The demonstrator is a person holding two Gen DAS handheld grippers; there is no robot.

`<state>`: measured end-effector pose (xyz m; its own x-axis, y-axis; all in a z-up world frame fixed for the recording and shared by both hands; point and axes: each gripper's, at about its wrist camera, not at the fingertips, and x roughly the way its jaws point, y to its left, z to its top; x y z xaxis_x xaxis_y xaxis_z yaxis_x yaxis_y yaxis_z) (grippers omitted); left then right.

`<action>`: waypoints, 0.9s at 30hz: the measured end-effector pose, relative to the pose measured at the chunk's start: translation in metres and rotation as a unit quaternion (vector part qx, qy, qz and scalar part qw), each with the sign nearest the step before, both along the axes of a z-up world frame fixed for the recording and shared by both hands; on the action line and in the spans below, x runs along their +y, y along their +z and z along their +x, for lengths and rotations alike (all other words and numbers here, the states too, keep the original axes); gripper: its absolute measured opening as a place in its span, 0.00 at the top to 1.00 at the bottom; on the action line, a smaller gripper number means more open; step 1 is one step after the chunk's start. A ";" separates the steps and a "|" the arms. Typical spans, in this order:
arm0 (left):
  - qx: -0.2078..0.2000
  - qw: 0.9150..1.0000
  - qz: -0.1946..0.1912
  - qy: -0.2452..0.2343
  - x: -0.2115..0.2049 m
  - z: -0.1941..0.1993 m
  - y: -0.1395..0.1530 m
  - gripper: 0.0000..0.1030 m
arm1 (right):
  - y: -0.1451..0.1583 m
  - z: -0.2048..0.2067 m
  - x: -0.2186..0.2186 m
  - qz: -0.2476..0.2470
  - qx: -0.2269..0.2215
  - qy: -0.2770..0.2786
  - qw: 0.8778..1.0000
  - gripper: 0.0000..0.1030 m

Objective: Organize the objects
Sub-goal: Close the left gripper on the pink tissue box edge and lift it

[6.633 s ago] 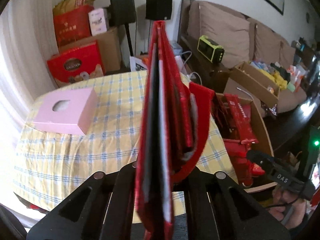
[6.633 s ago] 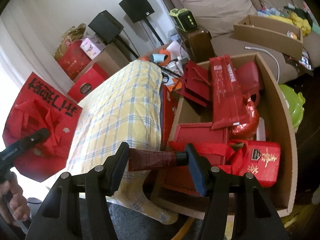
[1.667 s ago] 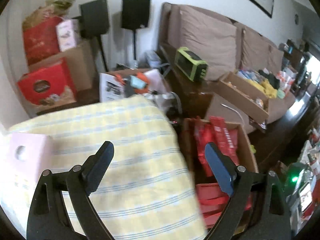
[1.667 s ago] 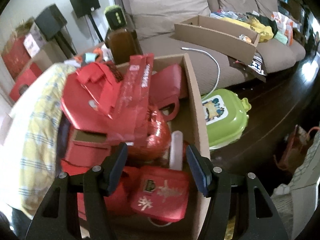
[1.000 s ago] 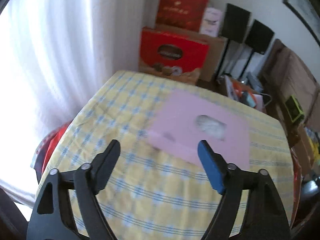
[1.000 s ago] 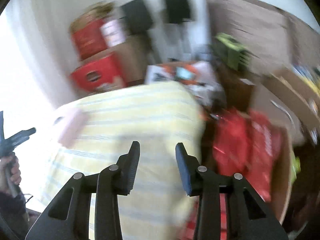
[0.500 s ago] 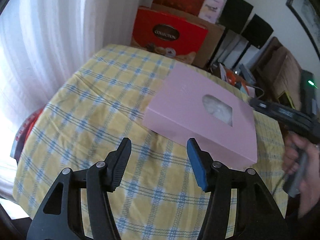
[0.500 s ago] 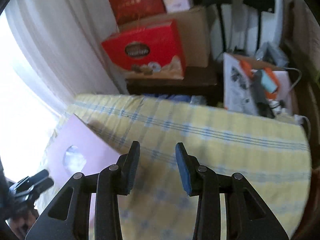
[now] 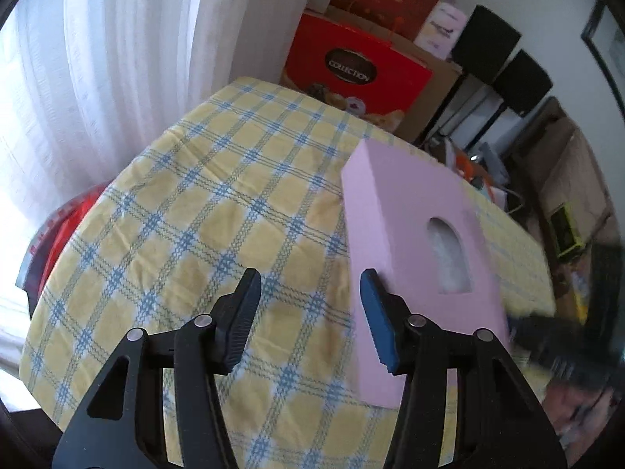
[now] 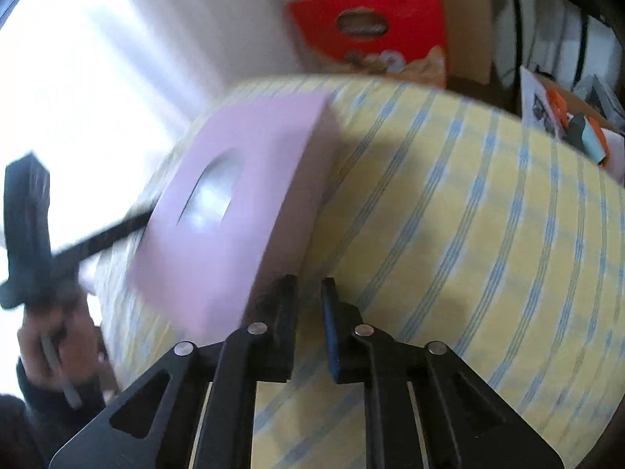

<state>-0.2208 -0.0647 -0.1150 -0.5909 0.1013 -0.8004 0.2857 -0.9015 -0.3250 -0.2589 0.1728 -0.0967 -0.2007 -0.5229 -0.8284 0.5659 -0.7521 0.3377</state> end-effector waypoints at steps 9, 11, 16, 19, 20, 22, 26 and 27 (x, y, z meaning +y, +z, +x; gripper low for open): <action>0.033 0.997 0.062 0.027 -0.029 0.005 0.026 0.31 | 0.006 0.013 0.040 -0.119 -0.033 -0.128 0.984 0.61; 0.022 0.997 0.079 0.009 -0.024 -0.005 0.020 0.30 | 0.007 0.005 0.034 -0.135 -0.035 -0.139 0.980 0.53; -0.010 0.994 0.109 -0.029 -0.006 -0.032 -0.001 0.30 | 0.001 -0.017 0.006 -0.130 -0.052 -0.140 0.980 0.50; -0.024 0.991 0.120 -0.060 0.009 -0.044 -0.011 0.24 | -0.004 -0.025 -0.012 -0.121 -0.055 -0.138 0.982 0.40; -0.022 0.992 0.108 -0.057 0.013 -0.044 -0.010 0.27 | -0.005 -0.021 -0.013 -0.120 -0.052 -0.137 0.982 0.39; -0.019 0.992 0.112 -0.054 0.013 -0.047 -0.012 0.27 | -0.005 -0.020 -0.014 -0.124 -0.047 -0.138 0.982 0.40; -0.015 0.992 0.117 -0.048 0.017 -0.048 -0.012 0.32 | -0.006 -0.013 -0.013 -0.127 -0.032 -0.139 0.982 0.44; -0.017 0.992 0.114 -0.046 0.018 -0.047 -0.011 0.32 | -0.004 -0.011 -0.015 -0.121 -0.023 -0.137 0.983 0.45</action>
